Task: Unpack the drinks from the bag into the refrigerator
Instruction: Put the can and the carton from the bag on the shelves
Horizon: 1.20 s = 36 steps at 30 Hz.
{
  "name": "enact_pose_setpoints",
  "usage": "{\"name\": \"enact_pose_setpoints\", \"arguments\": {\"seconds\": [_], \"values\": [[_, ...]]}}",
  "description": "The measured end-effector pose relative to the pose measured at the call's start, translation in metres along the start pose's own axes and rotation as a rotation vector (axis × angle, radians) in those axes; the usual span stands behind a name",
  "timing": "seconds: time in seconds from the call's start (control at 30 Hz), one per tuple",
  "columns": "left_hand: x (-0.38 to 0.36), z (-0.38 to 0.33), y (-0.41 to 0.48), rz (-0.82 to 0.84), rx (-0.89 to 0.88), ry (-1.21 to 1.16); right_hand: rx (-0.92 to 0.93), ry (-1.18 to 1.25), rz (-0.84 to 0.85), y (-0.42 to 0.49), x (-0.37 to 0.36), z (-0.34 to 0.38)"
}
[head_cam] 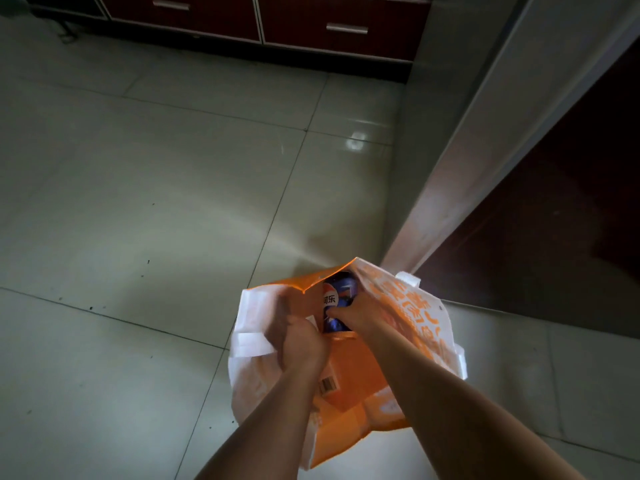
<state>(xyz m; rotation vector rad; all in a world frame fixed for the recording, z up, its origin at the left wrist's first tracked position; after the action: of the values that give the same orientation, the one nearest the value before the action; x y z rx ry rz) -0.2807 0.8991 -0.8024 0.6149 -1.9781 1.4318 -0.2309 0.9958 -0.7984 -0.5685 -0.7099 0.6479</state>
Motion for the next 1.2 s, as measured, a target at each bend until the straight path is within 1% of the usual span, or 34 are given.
{"name": "enact_pose_setpoints", "arguments": {"seconds": [0.1, 0.17, 0.27, 0.4, 0.47, 0.57, 0.73, 0.87, 0.93, 1.03, 1.2], "values": [[0.021, -0.012, -0.018, -0.022, -0.028, 0.022, 0.005, 0.011, 0.039, -0.018, 0.014, 0.009], [0.037, -0.016, -0.034, -0.046, -0.010, 0.014, -0.021, -0.002, 0.060, -0.035, 0.024, 0.018], [0.066, -0.018, -0.069, -0.053, -0.012, -0.060, -0.075, -0.018, 0.038, -0.073, 0.042, 0.032], [0.120, -0.023, -0.136, 0.039, -0.019, -0.055, -0.086, 0.041, 0.070, -0.141, 0.070, 0.058], [0.155, -0.027, -0.174, 0.043, -0.002, -0.081, -0.115, 0.082, 0.055, -0.179, 0.091, 0.078], [0.212, -0.036, -0.235, 0.030, -0.015, -0.130, -0.129, 0.229, 0.055, -0.243, 0.128, 0.116], [0.307, -0.062, -0.331, 0.026, -0.089, -0.303, -0.037, 0.387, 0.064, -0.356, 0.197, 0.188], [0.368, -0.076, -0.389, -0.009, -0.173, -0.378, 0.052, 0.477, 0.090, -0.452, 0.249, 0.242], [0.407, -0.085, -0.433, -0.028, -0.220, -0.412, 0.103, 0.504, 0.083, -0.499, 0.273, 0.264], [0.456, -0.093, -0.496, -0.023, -0.276, -0.463, 0.161, 0.540, 0.047, -0.557, 0.302, 0.290], [0.501, -0.100, -0.560, -0.007, -0.408, -0.486, 0.252, 0.666, -0.016, -0.623, 0.323, 0.316]]}}
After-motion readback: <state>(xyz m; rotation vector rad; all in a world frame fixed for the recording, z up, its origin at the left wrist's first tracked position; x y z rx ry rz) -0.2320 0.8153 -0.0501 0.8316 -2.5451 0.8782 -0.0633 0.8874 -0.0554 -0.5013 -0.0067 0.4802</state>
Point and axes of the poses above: each hand's wrist, its own y-axis towards the middle knuckle, its own x-axis out of the back of the hand, z = x × y, the point moved 2 cm from there along y, towards the middle knuckle, and after that the axes turned 15 degrees about y, right-handed, at the moved point
